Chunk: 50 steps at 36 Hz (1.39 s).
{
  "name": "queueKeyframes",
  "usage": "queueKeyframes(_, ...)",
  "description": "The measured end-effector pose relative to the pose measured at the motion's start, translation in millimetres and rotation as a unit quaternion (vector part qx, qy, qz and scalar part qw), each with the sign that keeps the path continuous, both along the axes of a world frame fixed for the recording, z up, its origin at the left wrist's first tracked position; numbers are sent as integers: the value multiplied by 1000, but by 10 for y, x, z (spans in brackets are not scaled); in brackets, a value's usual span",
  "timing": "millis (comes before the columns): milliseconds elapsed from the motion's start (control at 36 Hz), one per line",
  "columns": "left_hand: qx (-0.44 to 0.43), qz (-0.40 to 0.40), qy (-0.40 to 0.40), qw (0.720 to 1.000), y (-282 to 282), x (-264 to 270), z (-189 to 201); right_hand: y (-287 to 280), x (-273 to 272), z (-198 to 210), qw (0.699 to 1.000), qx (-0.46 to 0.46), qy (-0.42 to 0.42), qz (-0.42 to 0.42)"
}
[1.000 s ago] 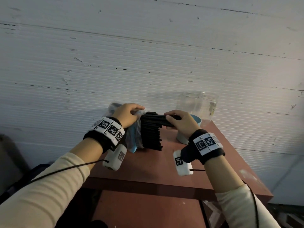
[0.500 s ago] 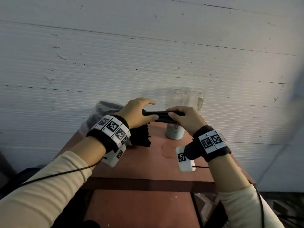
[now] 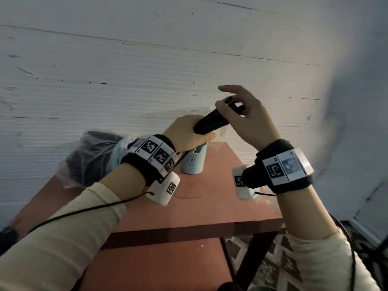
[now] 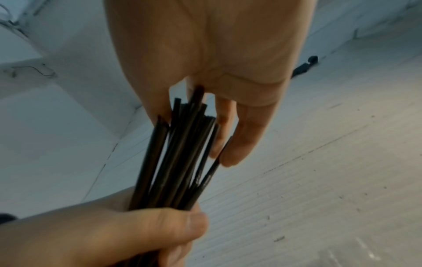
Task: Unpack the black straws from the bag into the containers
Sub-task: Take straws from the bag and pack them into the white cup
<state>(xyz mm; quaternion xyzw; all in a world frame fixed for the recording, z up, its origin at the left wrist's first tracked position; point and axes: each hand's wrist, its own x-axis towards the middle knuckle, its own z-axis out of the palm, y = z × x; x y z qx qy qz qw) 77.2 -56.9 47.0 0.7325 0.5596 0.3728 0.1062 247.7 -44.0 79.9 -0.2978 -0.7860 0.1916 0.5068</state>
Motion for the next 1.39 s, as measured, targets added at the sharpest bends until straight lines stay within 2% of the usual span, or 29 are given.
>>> queueKeyframes(167,-19,-32,-200,979,64,209,-167,66,-118,65,999,19,46,5)
queueKeyframes(250,-36,-28,-259,965,101,235,-310,96,-155,10,1000,3,21,13)
queueKeyframes(361,-110,-27,-306,945,190,194,-553,124,-225,-122,997,-25,-48,57)
queueKeyframes(528,-230,-1,-281,932,258,123,-778,201,-307,-337,987,7,-144,76)
queueKeyframes(639,-226,-2,-295,928,265,96,-780,249,-339,-391,988,50,-124,75)
queueKeyframes(722,-225,-3,-287,931,267,84,-809,277,-357,-448,984,49,-151,75)
queueKeyframes(861,-237,9,-291,927,305,84,-885,291,-379,-504,992,59,-104,50)
queueKeyframes(1055,-223,20,-286,932,317,107,-927,291,-391,-544,989,89,-103,48)
queueKeyframes(1194,-224,1,-276,935,327,72,-1007,282,-369,-592,989,73,-106,67)
queueKeyframes(1305,-197,-31,-277,940,289,68,-987,272,-346,-566,993,30,-73,83)
queueKeyframes(1389,-166,-43,-288,942,217,76,-918,259,-293,-536,995,-34,-8,89)
